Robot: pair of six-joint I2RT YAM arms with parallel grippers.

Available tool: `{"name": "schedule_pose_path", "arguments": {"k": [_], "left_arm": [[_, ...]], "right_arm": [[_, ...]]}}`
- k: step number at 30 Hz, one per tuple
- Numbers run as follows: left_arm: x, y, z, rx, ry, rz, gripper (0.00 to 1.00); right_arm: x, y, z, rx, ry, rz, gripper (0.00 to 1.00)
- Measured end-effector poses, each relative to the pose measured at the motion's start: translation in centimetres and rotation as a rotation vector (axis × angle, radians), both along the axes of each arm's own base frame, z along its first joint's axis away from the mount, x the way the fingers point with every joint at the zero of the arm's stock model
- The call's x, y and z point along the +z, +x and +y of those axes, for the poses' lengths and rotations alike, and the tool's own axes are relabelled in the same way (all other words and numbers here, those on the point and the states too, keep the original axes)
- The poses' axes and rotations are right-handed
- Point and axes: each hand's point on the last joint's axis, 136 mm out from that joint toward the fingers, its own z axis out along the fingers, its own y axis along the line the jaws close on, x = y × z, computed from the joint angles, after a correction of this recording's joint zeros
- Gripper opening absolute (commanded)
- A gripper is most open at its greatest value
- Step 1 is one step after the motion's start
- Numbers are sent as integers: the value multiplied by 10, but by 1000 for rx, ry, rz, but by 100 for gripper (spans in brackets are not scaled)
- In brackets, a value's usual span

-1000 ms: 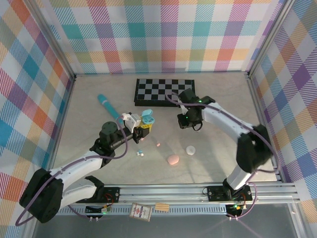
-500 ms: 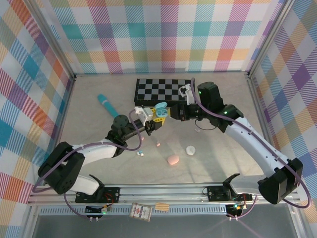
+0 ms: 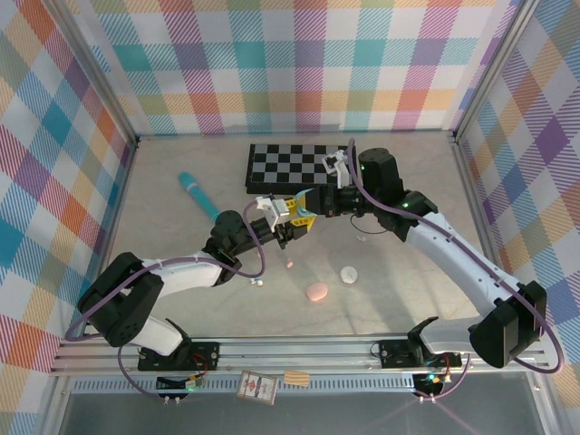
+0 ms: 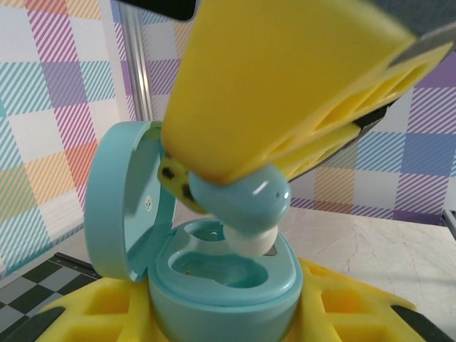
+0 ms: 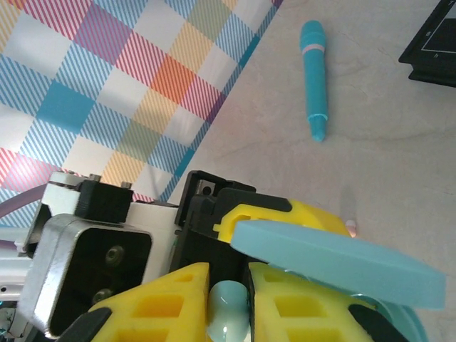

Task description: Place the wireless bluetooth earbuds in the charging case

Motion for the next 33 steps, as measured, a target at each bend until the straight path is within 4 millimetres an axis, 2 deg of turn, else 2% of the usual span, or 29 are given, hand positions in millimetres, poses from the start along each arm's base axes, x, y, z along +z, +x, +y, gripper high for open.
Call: {"name": "schedule_pose_path", "arguments": {"k": [10, 16, 26, 33], "left_arm": [[3, -1, -1, -5, -18, 22, 27], [2, 1, -3, -8, -27, 44, 27], [2, 2, -3, -7, -31, 59, 27], [9, 1, -3, -9, -50, 36, 27]], "right_arm": [[-8, 4, 2, -8, -2, 3, 21], [-9, 7, 2, -17, 1, -2, 27], [-6, 10, -5, -62, -14, -26, 33], [2, 7, -13, -80, -22, -59, 38]]}}
